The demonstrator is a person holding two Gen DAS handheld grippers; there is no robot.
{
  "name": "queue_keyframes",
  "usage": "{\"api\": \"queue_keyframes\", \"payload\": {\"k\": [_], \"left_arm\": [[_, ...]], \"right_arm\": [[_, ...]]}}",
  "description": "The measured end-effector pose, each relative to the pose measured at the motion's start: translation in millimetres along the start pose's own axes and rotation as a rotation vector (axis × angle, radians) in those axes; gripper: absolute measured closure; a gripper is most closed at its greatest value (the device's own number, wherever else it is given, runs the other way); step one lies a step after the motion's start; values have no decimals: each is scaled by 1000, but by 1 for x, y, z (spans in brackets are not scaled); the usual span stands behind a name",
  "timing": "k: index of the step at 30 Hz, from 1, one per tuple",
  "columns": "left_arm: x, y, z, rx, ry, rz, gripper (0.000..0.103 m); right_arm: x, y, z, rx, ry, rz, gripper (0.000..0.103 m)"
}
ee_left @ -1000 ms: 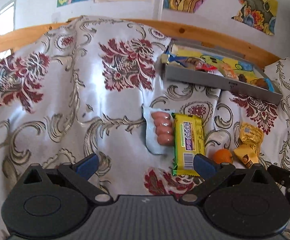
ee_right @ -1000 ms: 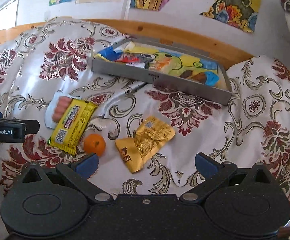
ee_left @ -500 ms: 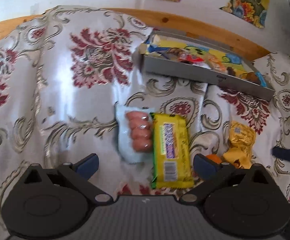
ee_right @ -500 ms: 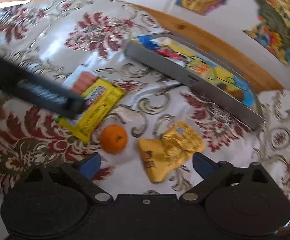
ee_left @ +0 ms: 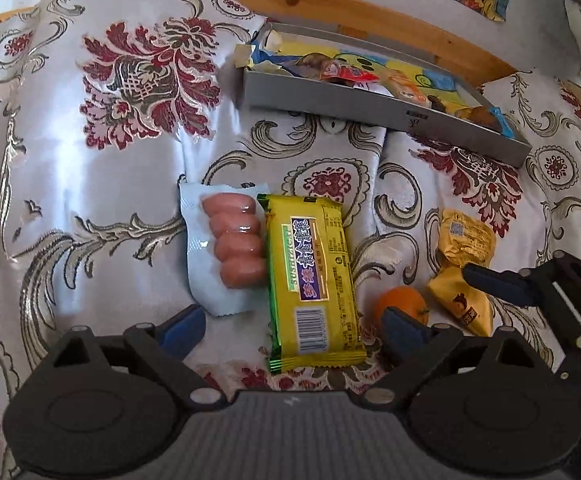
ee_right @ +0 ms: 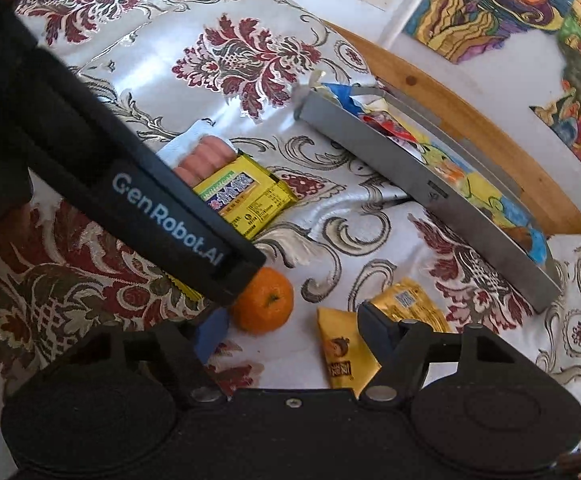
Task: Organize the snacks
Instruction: 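Grasp the yellow wafer bar with the left tool while the right tool grasps the orange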
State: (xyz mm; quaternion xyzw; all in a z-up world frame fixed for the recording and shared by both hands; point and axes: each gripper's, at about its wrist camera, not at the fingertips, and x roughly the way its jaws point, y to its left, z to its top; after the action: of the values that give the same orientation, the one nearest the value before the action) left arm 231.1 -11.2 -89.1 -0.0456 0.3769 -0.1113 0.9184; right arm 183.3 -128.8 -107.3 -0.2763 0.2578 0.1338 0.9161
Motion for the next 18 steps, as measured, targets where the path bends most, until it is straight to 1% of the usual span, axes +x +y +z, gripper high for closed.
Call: {"api": "queue_keyframes", "payload": {"k": [4, 7, 8, 10, 11, 12, 13, 14, 18], "left_arm": [[1, 2, 0, -12, 5, -3, 9], [2, 2, 0, -8, 11, 7, 13], [2, 1, 1, -5, 15, 14, 17], [3, -1, 1, 1, 21, 32, 20], [2, -1, 2, 4, 23, 37, 21], [2, -1, 2, 4, 24, 38, 21], [2, -1, 2, 2, 25, 38, 22], [2, -1, 2, 1, 26, 36, 22], [2, 0, 1, 3, 26, 30, 23]], "right_arm": [[2, 4, 1, -24, -14, -7, 36], [3, 5, 1, -34, -20, -4, 40], [4, 5, 1, -33, -20, 1, 42], [6, 4, 2, -22, -17, 13, 48], [7, 3, 2, -15, -15, 18, 49], [8, 2, 3, -6, -12, 24, 54], [8, 1, 3, 2, -8, 32, 61], [9, 0, 4, 13, 1, 45, 64], [9, -5, 6, 44, 25, 52, 64]]}}
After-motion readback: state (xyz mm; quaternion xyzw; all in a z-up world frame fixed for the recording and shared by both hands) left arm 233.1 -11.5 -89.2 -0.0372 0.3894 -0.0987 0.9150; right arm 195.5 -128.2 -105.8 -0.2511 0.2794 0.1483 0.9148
